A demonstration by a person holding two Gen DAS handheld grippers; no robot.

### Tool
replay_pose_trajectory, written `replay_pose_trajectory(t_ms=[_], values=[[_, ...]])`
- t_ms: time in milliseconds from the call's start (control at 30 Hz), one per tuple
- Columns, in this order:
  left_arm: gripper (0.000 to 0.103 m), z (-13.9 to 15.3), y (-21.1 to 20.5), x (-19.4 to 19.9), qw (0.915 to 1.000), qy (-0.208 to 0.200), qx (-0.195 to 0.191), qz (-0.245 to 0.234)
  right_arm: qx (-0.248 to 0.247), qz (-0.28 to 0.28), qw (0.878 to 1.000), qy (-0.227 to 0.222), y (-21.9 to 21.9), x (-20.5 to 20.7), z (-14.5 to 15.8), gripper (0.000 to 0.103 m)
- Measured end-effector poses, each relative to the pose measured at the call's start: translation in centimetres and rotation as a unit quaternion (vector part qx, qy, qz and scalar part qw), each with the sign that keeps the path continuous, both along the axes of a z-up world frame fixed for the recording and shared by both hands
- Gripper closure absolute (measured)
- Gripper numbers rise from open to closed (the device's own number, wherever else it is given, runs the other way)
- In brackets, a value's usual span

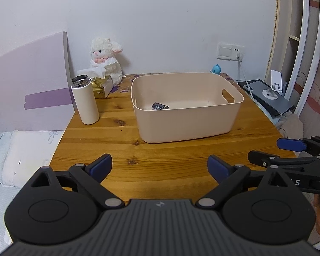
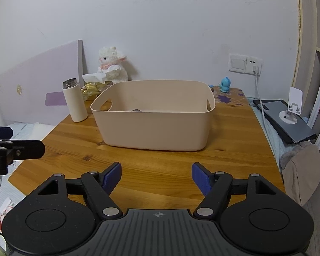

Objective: Organize objects

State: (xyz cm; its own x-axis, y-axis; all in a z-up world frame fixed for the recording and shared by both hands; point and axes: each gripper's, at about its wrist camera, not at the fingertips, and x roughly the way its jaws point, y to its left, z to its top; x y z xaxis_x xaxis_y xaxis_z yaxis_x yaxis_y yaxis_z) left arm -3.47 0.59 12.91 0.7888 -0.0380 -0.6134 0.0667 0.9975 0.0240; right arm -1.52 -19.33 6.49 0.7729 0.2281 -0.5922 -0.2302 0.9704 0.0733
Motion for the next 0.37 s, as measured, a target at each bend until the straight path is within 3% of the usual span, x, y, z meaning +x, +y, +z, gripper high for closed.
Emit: replay_pose_trajectory(t_ms=[367], values=[[0.004, -0.30, 0.35, 0.51, 0.9999, 0.007, -0.007, -0.003, -0.012, -0.006, 1.000, 0.013, 0.10, 1.00, -0.90, 0.027]])
